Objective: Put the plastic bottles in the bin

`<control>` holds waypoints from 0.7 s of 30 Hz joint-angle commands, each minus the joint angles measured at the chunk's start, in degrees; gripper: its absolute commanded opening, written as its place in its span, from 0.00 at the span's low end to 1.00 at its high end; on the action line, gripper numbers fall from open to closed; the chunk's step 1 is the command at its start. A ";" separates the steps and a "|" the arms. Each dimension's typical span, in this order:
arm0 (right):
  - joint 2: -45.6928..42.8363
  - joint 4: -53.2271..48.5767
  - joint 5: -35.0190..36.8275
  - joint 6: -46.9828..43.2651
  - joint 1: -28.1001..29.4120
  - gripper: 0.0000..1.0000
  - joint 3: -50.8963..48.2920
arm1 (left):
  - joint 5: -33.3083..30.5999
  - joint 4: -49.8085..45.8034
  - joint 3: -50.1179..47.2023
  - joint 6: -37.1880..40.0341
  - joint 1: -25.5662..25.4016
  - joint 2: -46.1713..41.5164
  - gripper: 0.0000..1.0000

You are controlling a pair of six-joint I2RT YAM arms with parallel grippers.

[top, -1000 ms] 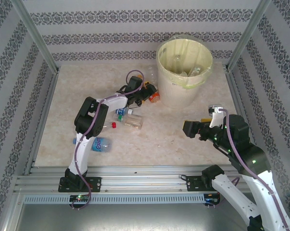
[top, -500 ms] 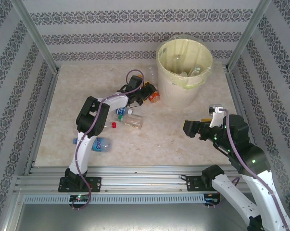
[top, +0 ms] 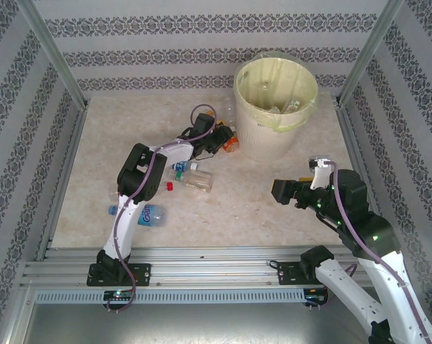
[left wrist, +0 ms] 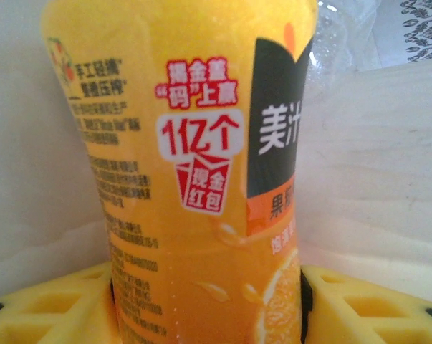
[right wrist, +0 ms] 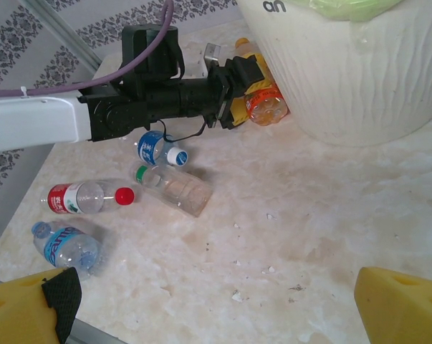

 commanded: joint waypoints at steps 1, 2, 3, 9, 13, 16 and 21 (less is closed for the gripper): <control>0.15 0.35 1.04 0.40 0.70 0.98 -0.58 | 1.60 1.77 -3.09 -0.13 -1.41 0.81 0.57; 0.29 0.34 0.90 0.43 0.72 0.98 -0.65 | 1.63 2.47 -4.10 -0.24 -1.37 0.15 0.57; 0.31 0.43 0.91 0.49 0.69 0.98 -0.69 | 1.59 3.13 -5.04 -0.23 -1.33 -0.52 0.56; 0.49 0.58 0.53 0.55 0.67 0.98 -0.57 | 1.43 6.42 -11.06 0.43 -0.90 -5.66 0.56; 0.54 0.77 -0.02 0.91 0.66 0.98 -0.75 | 3.03 9.21 -14.82 2.22 -0.44 -9.63 0.56; 0.88 1.11 -1.22 1.36 0.66 0.98 -0.84 | 4.60 10.92 -17.99 5.36 -0.01 -13.60 0.57; 2.08 1.88 -4.82 3.34 0.71 0.98 -0.49 | 7.95 11.80 -23.62 12.21 0.31 -22.37 0.58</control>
